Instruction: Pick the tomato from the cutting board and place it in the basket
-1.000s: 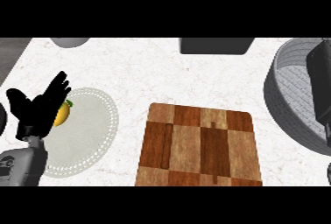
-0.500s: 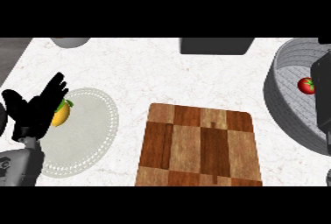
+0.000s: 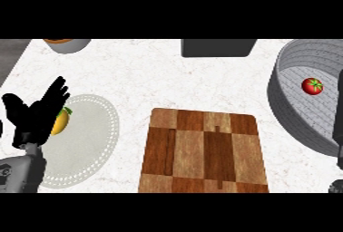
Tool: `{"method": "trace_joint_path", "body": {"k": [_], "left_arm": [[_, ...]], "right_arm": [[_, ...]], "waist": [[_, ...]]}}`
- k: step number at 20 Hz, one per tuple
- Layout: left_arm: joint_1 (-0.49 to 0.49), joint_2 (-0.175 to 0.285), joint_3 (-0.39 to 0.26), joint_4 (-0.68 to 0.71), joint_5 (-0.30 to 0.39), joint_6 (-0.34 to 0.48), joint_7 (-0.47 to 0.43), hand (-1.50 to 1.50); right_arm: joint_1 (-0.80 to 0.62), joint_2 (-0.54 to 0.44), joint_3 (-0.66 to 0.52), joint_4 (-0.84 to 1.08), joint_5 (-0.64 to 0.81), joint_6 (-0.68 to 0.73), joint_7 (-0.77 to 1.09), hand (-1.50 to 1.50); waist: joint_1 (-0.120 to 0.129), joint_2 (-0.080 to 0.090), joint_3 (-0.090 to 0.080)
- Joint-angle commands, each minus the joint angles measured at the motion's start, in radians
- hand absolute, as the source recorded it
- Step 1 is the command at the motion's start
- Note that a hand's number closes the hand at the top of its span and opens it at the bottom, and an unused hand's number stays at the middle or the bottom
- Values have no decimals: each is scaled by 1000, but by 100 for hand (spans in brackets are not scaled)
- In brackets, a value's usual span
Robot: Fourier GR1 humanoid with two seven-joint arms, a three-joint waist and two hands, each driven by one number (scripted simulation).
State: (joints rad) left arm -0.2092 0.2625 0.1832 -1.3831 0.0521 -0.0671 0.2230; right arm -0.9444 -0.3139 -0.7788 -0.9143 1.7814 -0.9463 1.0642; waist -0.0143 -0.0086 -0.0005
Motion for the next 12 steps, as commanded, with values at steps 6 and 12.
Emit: {"method": "trace_joint_path", "body": {"k": [6,12], "left_arm": [[38,37,47,-1,6,7,8,0],[60,19,30,-12,8,-5,-1,0]], "right_arm": [[211,248,23,-540,-141,32,29,-150],[458,311,177,-855,-265,225,47,-150]], "waist": [[-51,-24,-1],[-49,-25,-1]]}}
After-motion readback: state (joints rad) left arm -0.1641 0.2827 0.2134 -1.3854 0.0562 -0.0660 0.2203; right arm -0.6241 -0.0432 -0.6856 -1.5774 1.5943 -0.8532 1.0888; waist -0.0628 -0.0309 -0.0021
